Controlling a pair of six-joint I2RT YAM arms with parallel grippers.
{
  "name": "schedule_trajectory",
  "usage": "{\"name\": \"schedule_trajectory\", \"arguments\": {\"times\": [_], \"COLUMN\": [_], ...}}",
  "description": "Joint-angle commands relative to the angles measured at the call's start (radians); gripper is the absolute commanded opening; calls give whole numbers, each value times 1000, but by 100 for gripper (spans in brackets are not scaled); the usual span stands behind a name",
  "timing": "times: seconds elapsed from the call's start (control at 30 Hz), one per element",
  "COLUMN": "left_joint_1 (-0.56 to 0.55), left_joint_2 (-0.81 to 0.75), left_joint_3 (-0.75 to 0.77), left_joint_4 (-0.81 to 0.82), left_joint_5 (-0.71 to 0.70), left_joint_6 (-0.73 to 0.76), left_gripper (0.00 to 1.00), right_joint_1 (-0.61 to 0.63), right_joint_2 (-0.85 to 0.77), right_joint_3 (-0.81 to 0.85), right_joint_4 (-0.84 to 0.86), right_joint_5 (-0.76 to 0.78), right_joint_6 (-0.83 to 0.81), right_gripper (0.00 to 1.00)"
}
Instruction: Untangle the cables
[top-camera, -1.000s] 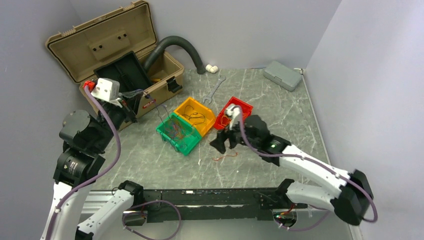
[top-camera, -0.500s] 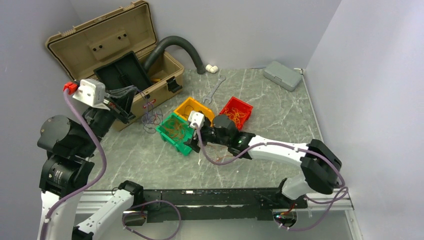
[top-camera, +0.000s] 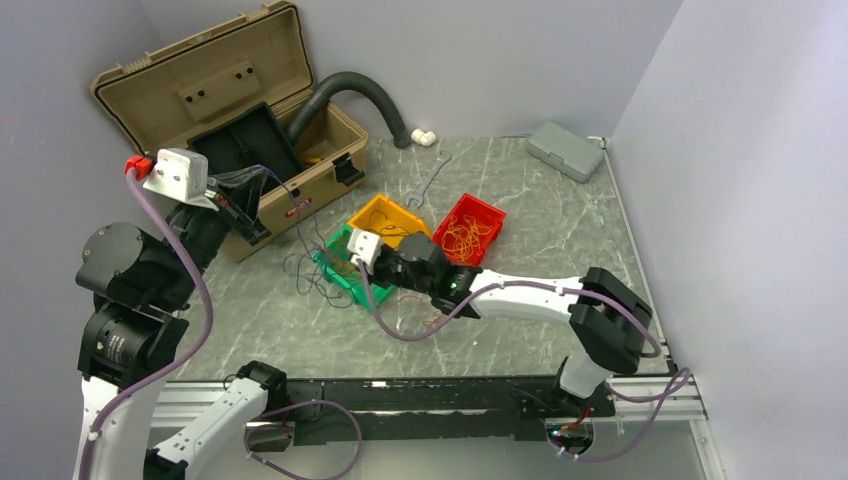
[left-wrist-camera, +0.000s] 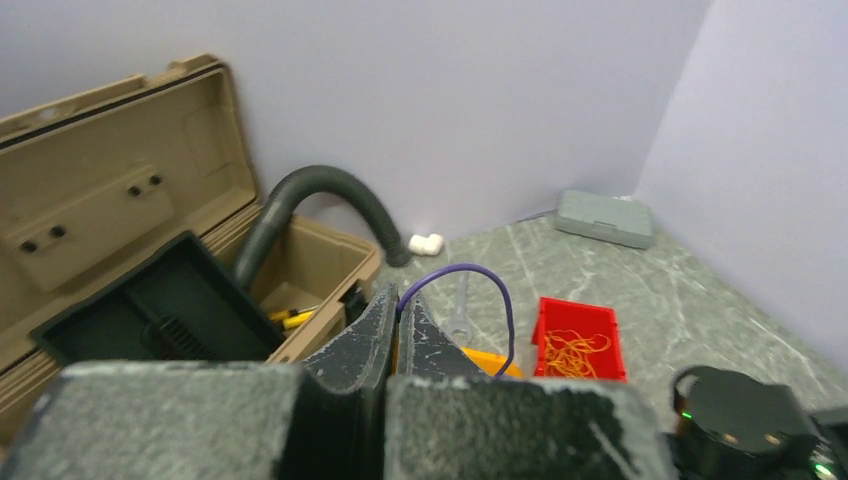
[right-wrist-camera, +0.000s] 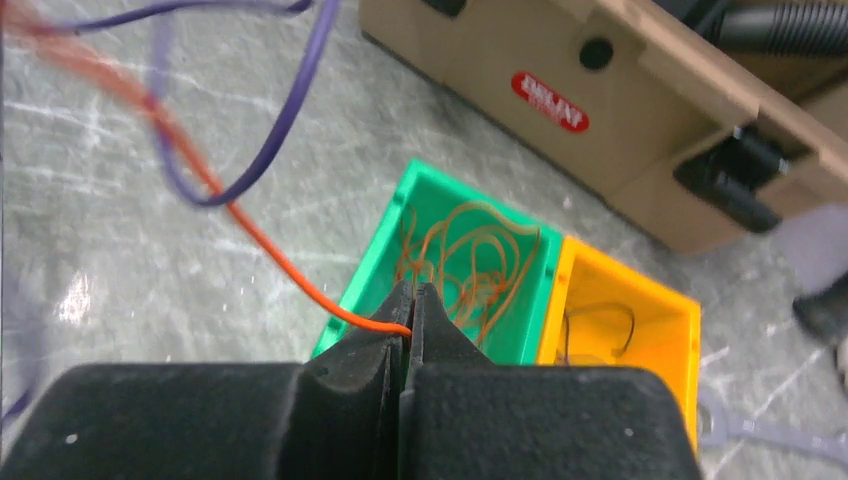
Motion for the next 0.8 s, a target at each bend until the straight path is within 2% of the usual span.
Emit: {"name": "schedule_trajectory", "arguments": {"times": [0.0,0.1,0.17,0.23,0.27,0.33,0.47,0.63,0.77], "left_joint_1": [4,3,3,3,3,3,4,3,3], "left_joint_2": [2,-1,-3,-4,-6,-7,20,79,141], "left_joint_3": [36,36,36,29,20,5,-17,-15,27], "left_joint_4": [-21,-36,-42,-40,-33,-15,7,64,57], "left_joint_5": [-209,-347,-425,-495,-504,-487,-409,-190,-148], "left_joint_6": [13,16,20,20,19,6,-38,-70,-80], "left_gripper": [0,0,0,0,0,0,0,0,0], "right_joint_1": [-33,-100,-183,-310,-423,-578,-714,-720,-720], "right_joint_2": [-136,-259,-367,-477,-528,-623,-798,-906,-916], "right_joint_3": [-147,-259,-345,-413,-443,-507,-601,-603,-552], "right_joint_4": [99,27,-56,-249,-332,-442,-515,-535,-603], "right_joint_5": [107,228,315,396,402,356,322,316,318], "right_joint_6": [116,302,489,707,851,973,1060,1008,951], "right_gripper": [0,0,0,0,0,0,0,0,0]}}
